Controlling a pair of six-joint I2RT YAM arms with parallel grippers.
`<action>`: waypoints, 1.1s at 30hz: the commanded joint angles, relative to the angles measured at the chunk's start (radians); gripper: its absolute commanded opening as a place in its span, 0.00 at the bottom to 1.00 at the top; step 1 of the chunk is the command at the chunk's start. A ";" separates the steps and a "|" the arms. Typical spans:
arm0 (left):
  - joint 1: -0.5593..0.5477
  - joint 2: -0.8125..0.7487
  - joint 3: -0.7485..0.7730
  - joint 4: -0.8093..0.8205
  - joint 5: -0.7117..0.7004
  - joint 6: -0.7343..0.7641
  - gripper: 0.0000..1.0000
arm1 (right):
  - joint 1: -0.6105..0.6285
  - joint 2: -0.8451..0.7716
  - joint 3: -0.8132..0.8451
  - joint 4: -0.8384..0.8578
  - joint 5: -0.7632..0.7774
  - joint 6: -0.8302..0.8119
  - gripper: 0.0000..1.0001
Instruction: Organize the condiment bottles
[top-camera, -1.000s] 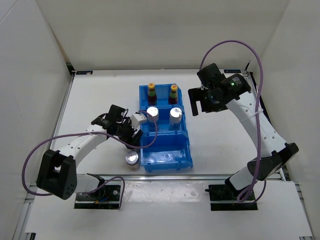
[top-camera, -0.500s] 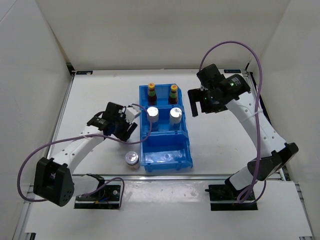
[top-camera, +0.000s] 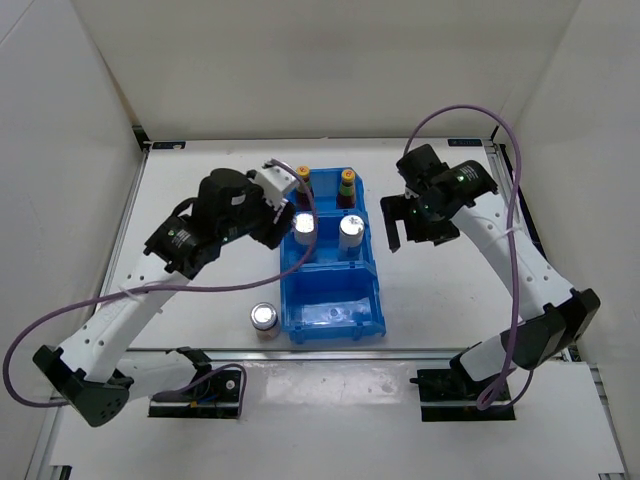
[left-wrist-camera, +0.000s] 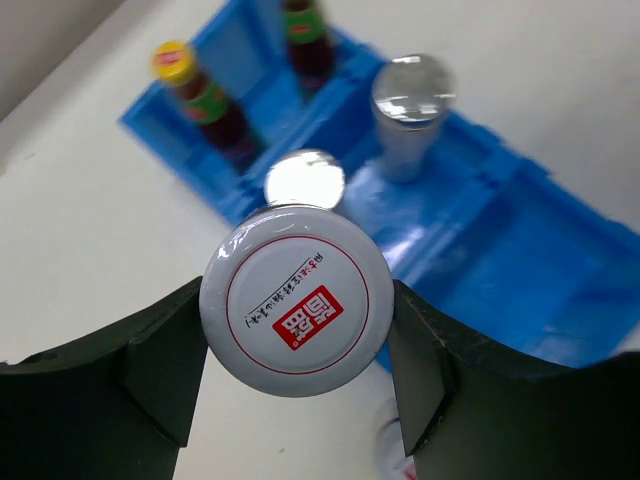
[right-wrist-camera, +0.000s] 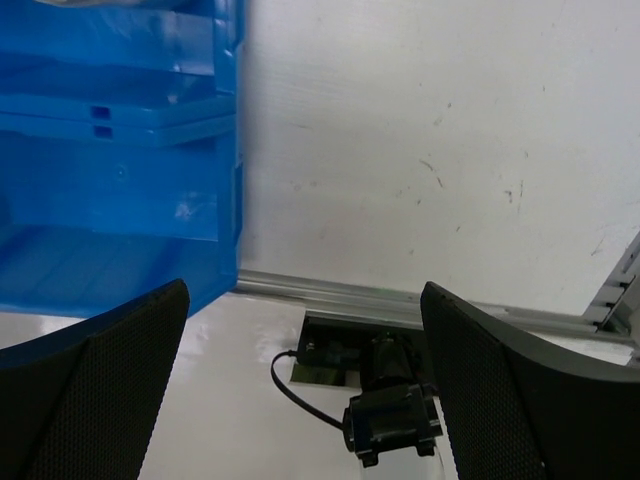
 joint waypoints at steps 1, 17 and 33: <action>-0.115 -0.004 0.059 0.012 0.076 -0.078 0.11 | -0.029 -0.046 -0.039 0.011 -0.020 0.023 1.00; -0.450 0.256 -0.073 0.304 0.072 -0.213 0.11 | -0.086 -0.149 -0.150 -0.008 -0.002 0.023 1.00; -0.450 0.421 -0.270 0.588 0.041 -0.332 0.21 | -0.086 -0.195 -0.182 -0.037 0.008 0.014 1.00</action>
